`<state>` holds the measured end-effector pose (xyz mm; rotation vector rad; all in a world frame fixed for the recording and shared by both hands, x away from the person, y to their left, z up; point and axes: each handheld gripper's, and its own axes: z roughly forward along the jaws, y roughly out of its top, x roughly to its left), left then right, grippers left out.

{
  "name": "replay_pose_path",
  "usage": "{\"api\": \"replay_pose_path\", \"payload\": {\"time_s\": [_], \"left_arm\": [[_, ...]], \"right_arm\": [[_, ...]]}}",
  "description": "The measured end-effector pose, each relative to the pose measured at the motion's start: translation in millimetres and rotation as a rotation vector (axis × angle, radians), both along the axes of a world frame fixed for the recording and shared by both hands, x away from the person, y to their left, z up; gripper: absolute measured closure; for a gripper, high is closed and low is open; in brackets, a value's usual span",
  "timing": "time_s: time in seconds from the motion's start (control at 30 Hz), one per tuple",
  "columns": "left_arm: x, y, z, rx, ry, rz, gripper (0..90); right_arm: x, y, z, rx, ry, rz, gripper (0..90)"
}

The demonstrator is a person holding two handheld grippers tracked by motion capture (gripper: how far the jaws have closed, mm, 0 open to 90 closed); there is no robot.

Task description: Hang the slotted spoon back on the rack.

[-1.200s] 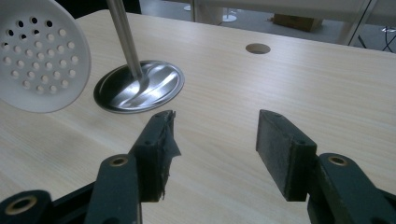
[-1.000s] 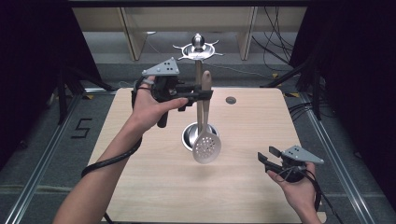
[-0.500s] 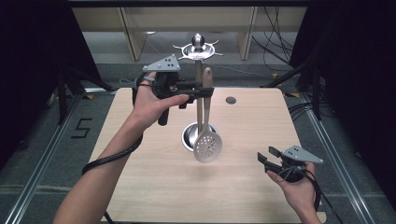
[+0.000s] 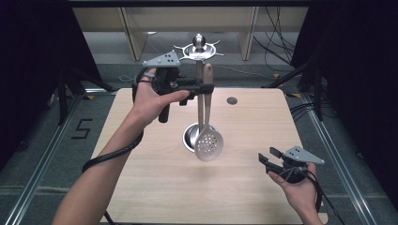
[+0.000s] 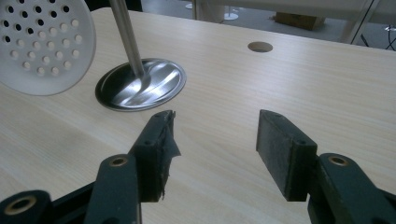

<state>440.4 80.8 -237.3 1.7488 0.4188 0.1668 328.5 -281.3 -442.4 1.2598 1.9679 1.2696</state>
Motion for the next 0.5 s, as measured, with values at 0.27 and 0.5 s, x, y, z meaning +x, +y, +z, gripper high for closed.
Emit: {"api": "replay_pose_path", "payload": {"time_s": [0.27,0.5], "left_arm": [[2.9,1.4,1.8,-0.006,0.009,0.002,73.4],[7.0,2.5,1.6,-0.004,0.018,0.005,73.4]], "right_arm": [[-0.1,0.2,-0.1,0.001,0.003,0.0,47.0],[0.0,0.4,-0.1,0.001,0.004,0.001,47.0]]}}
